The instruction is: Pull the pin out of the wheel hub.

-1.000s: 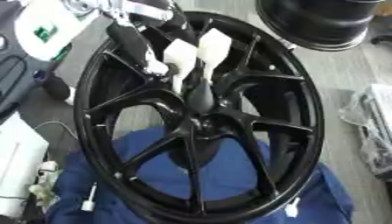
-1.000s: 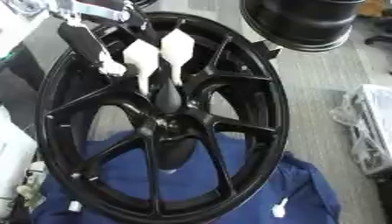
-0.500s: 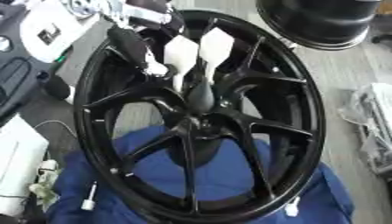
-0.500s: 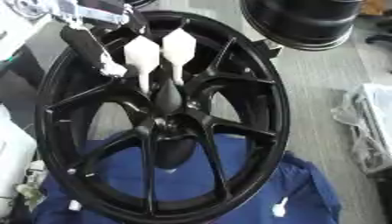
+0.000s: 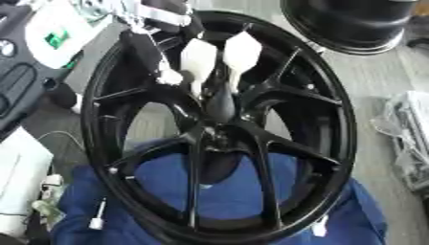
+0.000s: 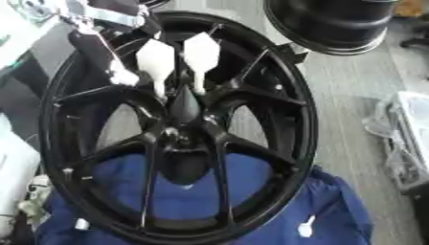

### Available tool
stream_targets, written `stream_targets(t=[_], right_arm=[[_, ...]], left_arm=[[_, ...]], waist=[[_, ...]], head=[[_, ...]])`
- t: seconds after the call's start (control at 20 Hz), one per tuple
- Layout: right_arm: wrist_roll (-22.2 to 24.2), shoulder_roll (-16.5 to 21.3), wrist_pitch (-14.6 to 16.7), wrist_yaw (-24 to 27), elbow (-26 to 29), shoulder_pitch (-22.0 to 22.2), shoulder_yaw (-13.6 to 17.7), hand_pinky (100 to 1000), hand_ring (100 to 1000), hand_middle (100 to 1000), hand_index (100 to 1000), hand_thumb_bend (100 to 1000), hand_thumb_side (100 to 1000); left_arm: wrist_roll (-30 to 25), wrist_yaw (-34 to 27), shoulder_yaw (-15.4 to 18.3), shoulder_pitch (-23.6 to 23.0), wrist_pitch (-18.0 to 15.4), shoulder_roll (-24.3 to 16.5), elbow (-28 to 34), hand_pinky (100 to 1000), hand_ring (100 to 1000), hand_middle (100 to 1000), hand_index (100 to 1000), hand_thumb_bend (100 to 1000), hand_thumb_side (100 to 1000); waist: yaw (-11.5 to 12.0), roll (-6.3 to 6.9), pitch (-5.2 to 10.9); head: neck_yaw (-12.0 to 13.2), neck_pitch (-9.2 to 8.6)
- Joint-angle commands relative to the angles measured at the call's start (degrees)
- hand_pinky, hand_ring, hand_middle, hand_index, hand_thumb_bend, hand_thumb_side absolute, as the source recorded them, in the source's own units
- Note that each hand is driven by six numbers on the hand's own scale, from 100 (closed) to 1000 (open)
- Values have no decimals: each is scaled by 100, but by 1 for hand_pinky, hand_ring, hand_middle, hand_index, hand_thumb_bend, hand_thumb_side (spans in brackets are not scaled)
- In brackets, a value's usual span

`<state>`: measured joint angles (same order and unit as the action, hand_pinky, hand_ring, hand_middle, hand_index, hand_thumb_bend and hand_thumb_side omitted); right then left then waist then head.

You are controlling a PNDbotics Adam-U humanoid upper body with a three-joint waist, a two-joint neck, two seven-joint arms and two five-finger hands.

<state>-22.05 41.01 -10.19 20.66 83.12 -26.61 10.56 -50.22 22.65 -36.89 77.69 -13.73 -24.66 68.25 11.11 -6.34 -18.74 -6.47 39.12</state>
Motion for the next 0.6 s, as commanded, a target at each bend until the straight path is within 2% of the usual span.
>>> stream_targets(t=[0.05, 0.4, 0.45, 0.5, 0.55, 0.6], right_arm=[[6, 140, -22, -62, 20, -25, 82, 816, 613, 565, 808, 100, 614], [23, 120, -51, -96, -8, -3, 89, 815, 613, 566, 809, 100, 617], [24, 119, -50, -98, -9, -2, 90, 815, 614, 566, 809, 100, 615], [25, 117, -47, -102, -8, -1, 93, 815, 614, 566, 809, 100, 615], [25, 116, -44, -105, -8, 3, 97, 814, 614, 566, 809, 100, 615], [23, 115, -41, -107, -9, 7, 100, 814, 614, 566, 809, 100, 615]], left_arm=[[-174, -109, 93, 163, -35, -83, 171, 878, 666, 479, 521, 100, 211], [-174, -119, 231, 191, 319, -102, 332, 838, 603, 414, 457, 100, 208], [-174, -93, 291, 203, 413, -110, 348, 805, 555, 358, 394, 100, 222], [-174, -63, 353, 211, 528, -110, 373, 802, 551, 354, 387, 100, 223], [-174, -22, 416, 221, 664, -114, 398, 772, 508, 307, 306, 100, 230], [-174, 23, 469, 229, 808, -111, 424, 772, 508, 307, 306, 100, 230]], waist=[[-2, 17, 117], [18, 13, 118], [20, 9, 119], [20, 6, 120], [20, 2, 120], [18, 0, 119]], head=[[-7, -43], [-14, -40], [-14, -38], [-13, -37], [-14, -35], [-13, -33]])
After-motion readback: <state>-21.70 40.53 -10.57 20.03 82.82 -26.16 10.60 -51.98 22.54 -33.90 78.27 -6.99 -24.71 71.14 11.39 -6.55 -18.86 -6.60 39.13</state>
